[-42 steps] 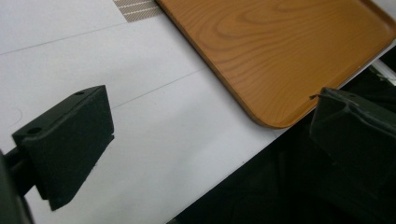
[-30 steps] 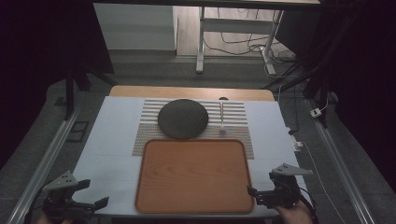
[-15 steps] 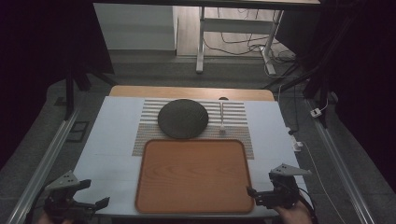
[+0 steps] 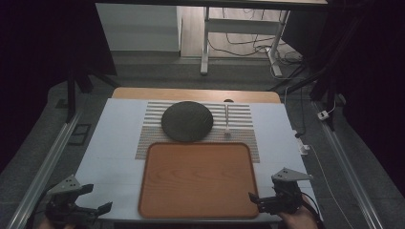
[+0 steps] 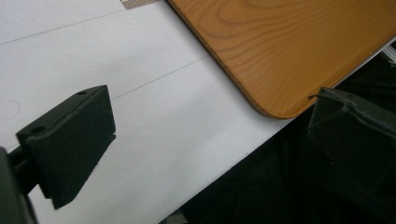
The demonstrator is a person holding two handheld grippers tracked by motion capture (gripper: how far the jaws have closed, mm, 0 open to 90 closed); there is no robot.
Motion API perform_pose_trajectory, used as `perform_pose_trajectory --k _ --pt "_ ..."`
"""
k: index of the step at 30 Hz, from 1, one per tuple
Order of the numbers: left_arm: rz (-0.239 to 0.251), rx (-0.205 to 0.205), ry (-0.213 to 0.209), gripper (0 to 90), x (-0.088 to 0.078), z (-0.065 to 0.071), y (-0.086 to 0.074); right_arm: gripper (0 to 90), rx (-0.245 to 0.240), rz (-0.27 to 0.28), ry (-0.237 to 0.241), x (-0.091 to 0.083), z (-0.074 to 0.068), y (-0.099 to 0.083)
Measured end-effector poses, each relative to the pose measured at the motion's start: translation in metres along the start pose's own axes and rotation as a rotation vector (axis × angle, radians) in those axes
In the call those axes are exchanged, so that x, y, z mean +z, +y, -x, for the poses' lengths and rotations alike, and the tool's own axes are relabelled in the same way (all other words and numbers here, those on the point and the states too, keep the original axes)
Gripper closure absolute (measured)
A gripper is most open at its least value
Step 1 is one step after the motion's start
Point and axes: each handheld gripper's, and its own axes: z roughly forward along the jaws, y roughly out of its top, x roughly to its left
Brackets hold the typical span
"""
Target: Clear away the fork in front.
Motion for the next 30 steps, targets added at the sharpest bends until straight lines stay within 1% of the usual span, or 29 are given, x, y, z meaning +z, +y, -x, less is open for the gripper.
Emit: perform_pose_trajectory --k 2,3,5,7,9,10,12,15,18,19,20,25,30 --pt "-0.002 0.001 -0.001 0.4 0.000 0.000 0.000 0.0 -0.005 -0.001 0.001 0.000 -0.001 0.000" --pt "-0.003 0.001 -0.001 0.4 0.000 0.000 0.000 0.0 -0.016 -0.004 0.003 0.001 -0.002 0.001" --pt "-0.003 0.002 -0.002 0.4 0.000 0.000 0.000 0.0 -0.019 -0.003 0.006 0.001 -0.002 0.002" --pt "-0.002 0.002 0.001 0.4 0.000 0.000 0.000 0.0 -0.037 -0.004 0.009 0.003 -0.004 0.003" --pt "-0.003 0.003 0.001 0.5 0.000 0.000 0.000 0.0 -0.042 -0.007 0.007 0.003 -0.005 0.003" --pt "-0.003 0.003 0.001 0.5 0.000 0.000 0.000 0.0 -0.055 -0.009 0.005 0.005 -0.006 0.004" --pt "-0.003 0.003 -0.001 0.5 0.000 0.000 0.000 0.0 -0.057 -0.007 0.005 0.005 -0.007 0.005" --pt "-0.002 0.002 0.002 0.5 0.000 0.000 0.000 0.0 -0.074 -0.010 0.010 0.008 -0.009 0.006" --pt "-0.003 0.002 0.002 0.5 0.000 0.000 0.000 0.0 -0.098 -0.016 0.011 0.010 -0.012 0.008" --pt "-0.005 0.002 0.001 0.5 0.000 0.000 0.000 0.0 -0.112 -0.014 0.013 0.011 -0.013 0.009" --pt "-0.004 0.002 0.002 0.5 0.001 0.000 0.000 0.0 -0.112 -0.014 0.013 0.011 -0.013 0.009" --pt "-0.006 0.003 0.001 0.5 0.000 0.000 0.000 0.0 -0.152 -0.020 0.025 0.017 -0.017 0.013" --pt "-0.008 0.004 0.002 0.5 0.001 0.000 0.001 0.0 -0.172 -0.027 0.031 0.022 -0.019 0.016"
